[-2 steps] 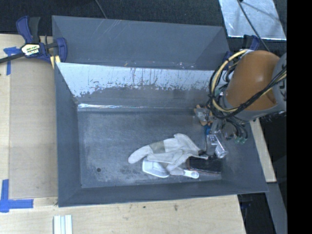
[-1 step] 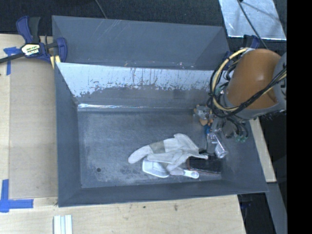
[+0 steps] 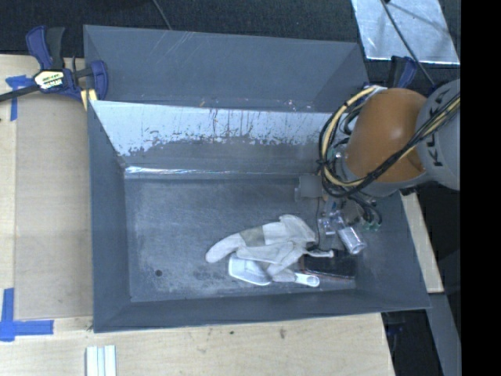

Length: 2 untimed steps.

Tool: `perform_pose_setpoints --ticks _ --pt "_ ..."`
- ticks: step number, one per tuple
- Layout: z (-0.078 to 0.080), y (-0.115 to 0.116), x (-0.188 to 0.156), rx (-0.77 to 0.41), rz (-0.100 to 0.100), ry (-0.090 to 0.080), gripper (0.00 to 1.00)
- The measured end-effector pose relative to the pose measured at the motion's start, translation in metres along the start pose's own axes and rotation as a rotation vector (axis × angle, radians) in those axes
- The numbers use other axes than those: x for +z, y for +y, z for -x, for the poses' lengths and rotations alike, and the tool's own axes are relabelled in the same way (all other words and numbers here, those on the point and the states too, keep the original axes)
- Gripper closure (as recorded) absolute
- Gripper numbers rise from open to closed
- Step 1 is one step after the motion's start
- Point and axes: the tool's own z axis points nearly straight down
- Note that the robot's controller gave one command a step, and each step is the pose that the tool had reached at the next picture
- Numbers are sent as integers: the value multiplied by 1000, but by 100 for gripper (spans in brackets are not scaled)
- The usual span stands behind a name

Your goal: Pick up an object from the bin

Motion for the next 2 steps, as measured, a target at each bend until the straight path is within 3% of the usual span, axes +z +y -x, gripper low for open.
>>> perform_pose_setpoints --ticks 1,2 --pt "-3 34 25 76 2 2 100" --pt "-3 34 25 75 2 2 100"
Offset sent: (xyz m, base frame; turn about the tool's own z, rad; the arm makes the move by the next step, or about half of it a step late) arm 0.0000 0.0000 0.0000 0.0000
